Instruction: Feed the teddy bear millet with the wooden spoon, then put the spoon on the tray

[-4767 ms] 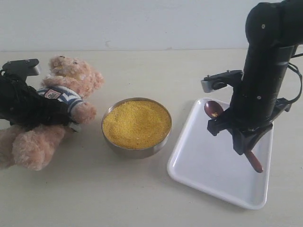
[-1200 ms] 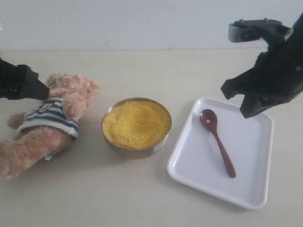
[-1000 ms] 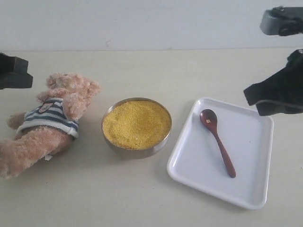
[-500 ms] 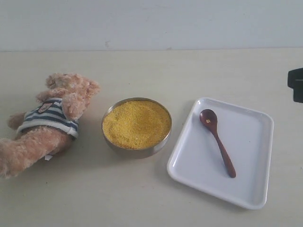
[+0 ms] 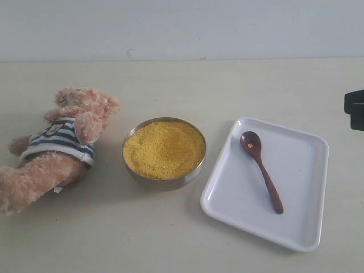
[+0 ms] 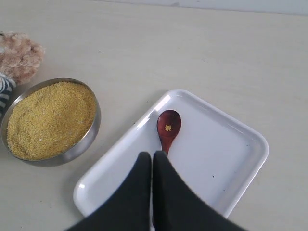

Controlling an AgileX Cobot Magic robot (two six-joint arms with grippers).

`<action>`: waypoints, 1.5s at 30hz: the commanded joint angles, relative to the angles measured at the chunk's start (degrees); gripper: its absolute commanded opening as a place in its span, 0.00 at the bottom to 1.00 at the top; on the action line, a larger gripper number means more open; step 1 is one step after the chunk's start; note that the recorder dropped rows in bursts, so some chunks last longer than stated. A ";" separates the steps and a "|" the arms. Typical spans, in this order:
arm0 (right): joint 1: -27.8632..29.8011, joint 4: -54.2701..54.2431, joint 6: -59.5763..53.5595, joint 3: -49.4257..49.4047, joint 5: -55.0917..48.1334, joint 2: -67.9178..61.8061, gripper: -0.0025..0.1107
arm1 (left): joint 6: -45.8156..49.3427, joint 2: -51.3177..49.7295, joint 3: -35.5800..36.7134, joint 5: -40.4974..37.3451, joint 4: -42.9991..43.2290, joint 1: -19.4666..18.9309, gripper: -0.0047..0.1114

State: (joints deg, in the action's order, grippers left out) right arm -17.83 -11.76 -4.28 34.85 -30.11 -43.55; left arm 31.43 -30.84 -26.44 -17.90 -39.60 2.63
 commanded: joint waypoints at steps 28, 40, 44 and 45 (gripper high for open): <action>0.13 0.02 -0.09 -0.15 1.27 0.34 0.02 | -25.95 30.84 21.12 -8.03 24.05 -16.83 0.07; 0.13 0.02 -0.22 -0.15 1.37 0.34 0.02 | -26.74 30.84 26.44 -2.98 24.28 -16.73 0.07; 0.13 0.02 -0.06 -0.15 1.37 0.34 0.02 | -26.74 30.84 26.44 -2.57 24.28 -16.73 0.07; 0.13 0.02 -0.06 -0.15 1.37 0.34 0.02 | -26.74 30.84 26.44 -2.57 24.28 -16.73 0.07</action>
State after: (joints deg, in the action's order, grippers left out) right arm -17.83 -11.89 -4.28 34.85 -29.18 -43.55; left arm 5.29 -0.17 -0.20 -21.44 -15.48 -14.00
